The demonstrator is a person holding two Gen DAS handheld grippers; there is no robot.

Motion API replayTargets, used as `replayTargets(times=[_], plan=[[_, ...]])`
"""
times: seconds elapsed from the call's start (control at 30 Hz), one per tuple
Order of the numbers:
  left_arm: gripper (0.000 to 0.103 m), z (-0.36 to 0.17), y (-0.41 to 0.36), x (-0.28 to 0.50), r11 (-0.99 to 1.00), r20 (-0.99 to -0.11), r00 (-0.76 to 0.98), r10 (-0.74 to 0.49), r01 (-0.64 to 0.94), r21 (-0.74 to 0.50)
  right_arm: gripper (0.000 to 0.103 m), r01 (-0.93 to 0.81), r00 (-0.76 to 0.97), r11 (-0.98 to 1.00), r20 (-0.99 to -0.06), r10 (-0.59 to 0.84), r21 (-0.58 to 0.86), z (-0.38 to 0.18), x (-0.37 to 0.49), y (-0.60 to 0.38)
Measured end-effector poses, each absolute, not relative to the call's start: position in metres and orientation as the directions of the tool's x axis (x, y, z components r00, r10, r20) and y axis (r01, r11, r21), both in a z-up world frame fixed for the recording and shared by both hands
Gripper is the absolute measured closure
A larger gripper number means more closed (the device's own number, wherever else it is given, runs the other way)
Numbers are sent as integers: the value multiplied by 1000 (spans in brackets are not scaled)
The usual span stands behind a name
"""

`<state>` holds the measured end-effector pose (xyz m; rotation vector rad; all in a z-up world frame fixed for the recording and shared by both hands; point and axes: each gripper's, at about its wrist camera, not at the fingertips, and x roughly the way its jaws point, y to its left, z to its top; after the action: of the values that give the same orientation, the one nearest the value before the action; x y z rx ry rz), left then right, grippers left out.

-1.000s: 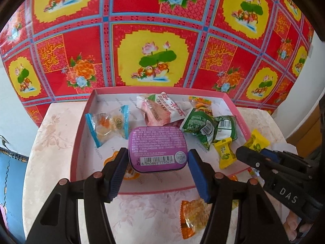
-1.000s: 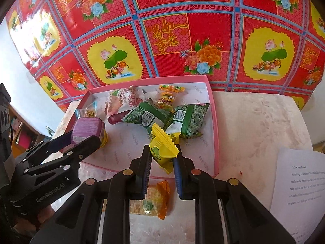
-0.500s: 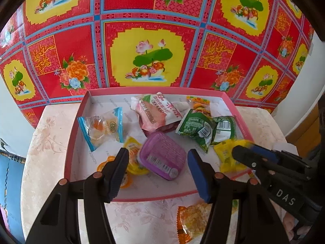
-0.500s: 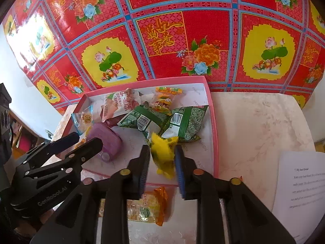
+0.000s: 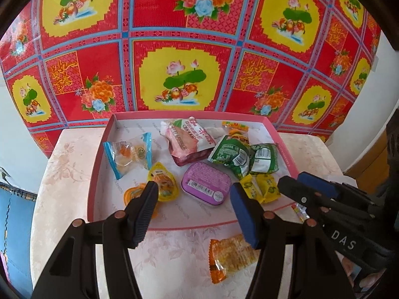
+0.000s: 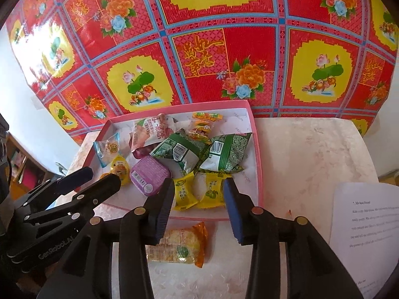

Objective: Organize snacks
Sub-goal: 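Open both tools to release the tin and candy pack in the tray, then withdraw both tools toward the orange-wrapped bread bag and striped candy pack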

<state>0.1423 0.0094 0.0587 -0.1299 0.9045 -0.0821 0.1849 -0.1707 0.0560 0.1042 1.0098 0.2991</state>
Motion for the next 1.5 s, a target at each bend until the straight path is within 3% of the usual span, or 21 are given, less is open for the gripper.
replayTargets(times=[0.73,1.5], plan=[[40,72,7,105,987,-770,625,-126,3,-159,60,-217,496,953,-817,294,211,69,148,-174],[40,39,-1,96,988,-828,547,-125,-11,-156,60,-215,447,947,-838,312,238,51,134,-179]])
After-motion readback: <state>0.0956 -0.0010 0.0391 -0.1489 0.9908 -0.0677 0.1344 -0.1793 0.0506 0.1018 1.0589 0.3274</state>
